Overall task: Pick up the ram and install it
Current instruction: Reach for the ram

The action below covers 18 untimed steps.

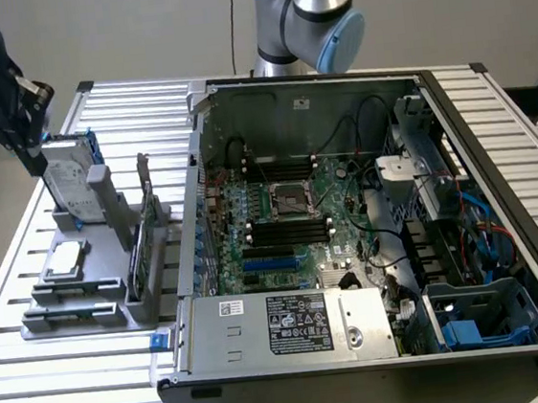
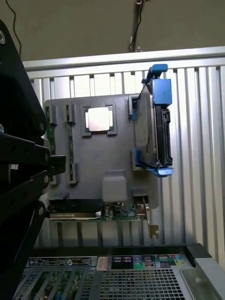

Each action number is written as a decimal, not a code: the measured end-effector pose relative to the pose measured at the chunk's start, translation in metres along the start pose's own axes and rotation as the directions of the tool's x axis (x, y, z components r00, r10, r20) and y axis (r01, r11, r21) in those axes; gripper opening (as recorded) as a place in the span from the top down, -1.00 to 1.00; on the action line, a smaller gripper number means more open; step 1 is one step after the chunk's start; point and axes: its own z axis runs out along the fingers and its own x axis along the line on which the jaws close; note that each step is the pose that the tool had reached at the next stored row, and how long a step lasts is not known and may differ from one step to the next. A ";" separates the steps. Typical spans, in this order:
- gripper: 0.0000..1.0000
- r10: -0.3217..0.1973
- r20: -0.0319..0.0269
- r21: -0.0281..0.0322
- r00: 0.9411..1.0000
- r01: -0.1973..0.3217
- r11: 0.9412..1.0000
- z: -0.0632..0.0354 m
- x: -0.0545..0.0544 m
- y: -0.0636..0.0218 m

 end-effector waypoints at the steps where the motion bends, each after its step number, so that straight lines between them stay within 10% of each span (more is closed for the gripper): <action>1: 0.79 0.000 -0.001 0.000 1.000 0.000 1.000 0.0010 0.002 -0.0011; 18: 0.79 0.000 -0.013 0.003 1.000 0.000 1.000 0.0136 0.031 -0.0167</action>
